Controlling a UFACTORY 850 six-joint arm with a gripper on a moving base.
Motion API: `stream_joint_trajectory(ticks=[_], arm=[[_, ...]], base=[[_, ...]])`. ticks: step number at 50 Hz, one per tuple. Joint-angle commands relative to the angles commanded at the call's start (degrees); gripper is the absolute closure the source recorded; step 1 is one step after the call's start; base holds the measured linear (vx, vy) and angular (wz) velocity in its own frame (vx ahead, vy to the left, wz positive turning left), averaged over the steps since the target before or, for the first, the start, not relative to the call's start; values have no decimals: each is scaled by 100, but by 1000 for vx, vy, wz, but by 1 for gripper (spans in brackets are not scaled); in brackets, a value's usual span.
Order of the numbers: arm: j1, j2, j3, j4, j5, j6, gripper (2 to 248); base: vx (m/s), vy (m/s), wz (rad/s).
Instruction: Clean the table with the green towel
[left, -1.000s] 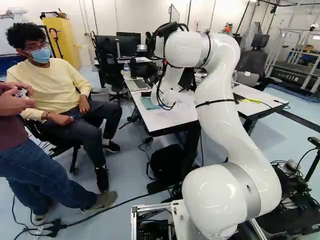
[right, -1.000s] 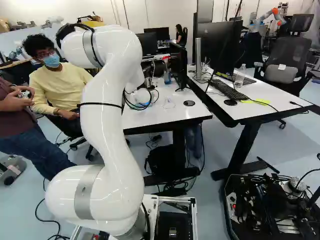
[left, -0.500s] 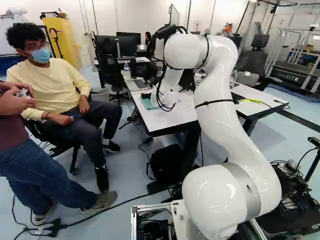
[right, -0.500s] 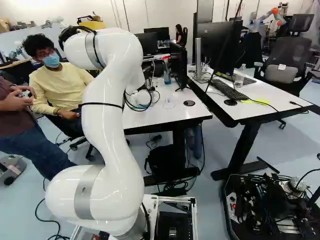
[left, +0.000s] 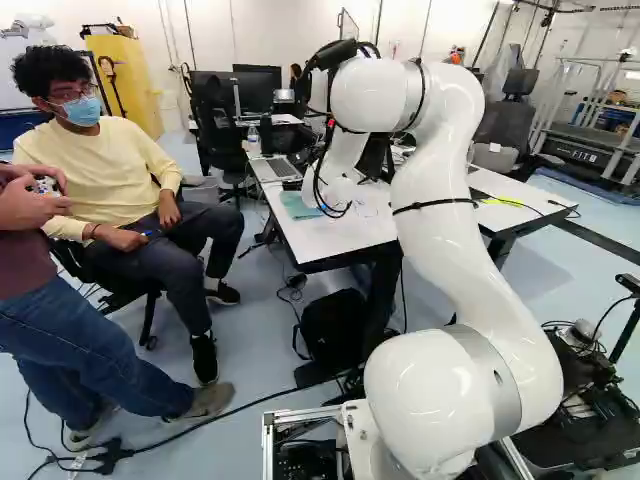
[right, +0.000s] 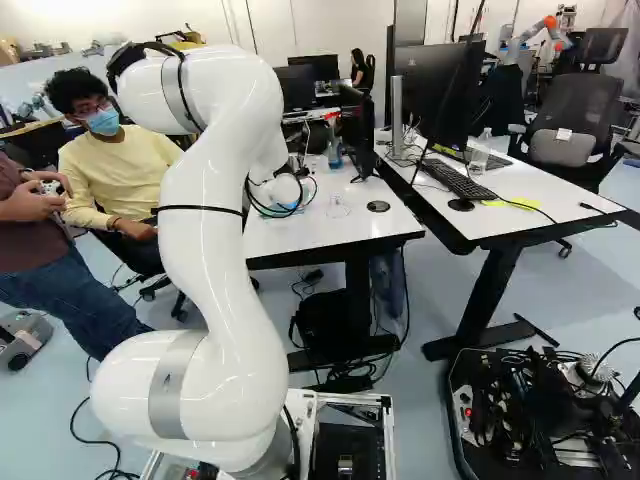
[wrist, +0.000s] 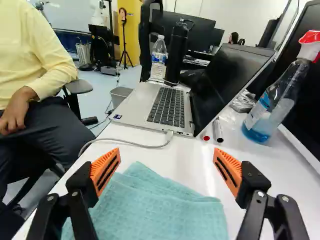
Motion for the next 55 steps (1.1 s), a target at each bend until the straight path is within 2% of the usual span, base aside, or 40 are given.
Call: stream_joint_trajectory(ticks=[18,35,55], arm=[[0,209,38,0,-248,0,3],[4,448,129,0,-962,0,3],[113,1112,738,65,-1908,0,3]], base=[[0,0,0],[0,0,0],[0,0,0]])
